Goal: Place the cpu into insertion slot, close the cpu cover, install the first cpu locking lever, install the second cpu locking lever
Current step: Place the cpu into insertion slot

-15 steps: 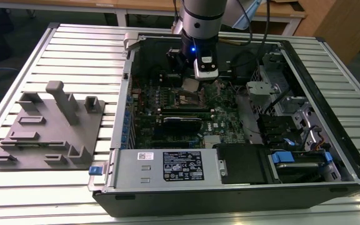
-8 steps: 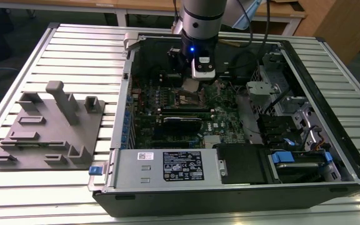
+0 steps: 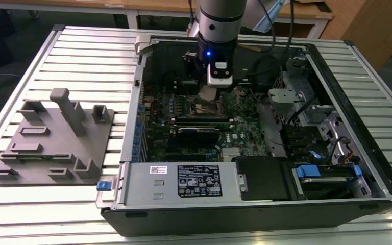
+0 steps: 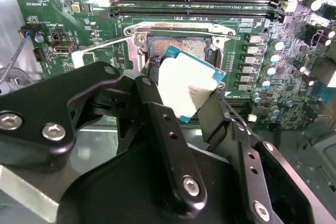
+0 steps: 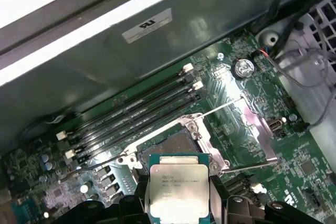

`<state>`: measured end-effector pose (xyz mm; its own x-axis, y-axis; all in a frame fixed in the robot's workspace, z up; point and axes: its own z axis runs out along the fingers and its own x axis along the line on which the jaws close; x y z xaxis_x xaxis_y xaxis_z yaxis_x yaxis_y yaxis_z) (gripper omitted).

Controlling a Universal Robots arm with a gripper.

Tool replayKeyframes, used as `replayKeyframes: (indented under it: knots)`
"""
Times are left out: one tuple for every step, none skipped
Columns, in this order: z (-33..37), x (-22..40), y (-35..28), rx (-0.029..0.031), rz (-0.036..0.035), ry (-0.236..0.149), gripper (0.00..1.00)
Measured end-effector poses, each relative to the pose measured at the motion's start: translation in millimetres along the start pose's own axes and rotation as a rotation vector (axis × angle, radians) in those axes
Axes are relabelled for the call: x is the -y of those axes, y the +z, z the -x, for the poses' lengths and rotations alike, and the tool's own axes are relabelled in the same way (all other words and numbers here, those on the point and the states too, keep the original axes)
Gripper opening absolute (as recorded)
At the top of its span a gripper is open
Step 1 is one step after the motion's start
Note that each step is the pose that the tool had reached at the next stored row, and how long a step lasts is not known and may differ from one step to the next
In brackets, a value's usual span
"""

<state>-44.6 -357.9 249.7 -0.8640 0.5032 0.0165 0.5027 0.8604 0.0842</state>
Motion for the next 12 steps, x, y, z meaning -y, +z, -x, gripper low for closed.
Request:
replayKeyframes:
  knots:
    - [0.0, 0.0, 0.1, 0.0014, 0.0002, 0.017, 0.54]
    - [0.0, 0.0, 0.2, 0.0029, 0.0005, 0.035, 0.54]
    - [0.0, 0.0, 0.3, 0.0044, 0.0008, 0.053, 0.54]
    - [0.0, 0.0, 0.4, 0.0059, 0.0012, 0.071, 0.54]
    - [0.0, 0.0, 0.5, 0.0074, 0.0014, 0.088, 0.54]
    - [0.0, 0.1, 0.5, 0.0088, 0.0017, 0.104, 0.54]
    - [0.1, 0.1, 0.7, 0.0102, 0.0020, 0.121, 0.54]
    - [0.0, 0.1, 0.7, 0.0119, 0.0023, 0.141, 0.54]
    - [0.0, 0.1, 0.8, 0.0134, 0.0026, 0.158, 0.54]
    - [0.1, 0.1, 0.8, 0.0148, 0.0029, 0.175, 0.54]
    - [0.1, 0.1, 0.9, 0.0159, 0.0032, 0.189, 0.54]
    - [0.1, 0.1, 0.9, 0.0162, 0.0033, 0.193, 0.54]
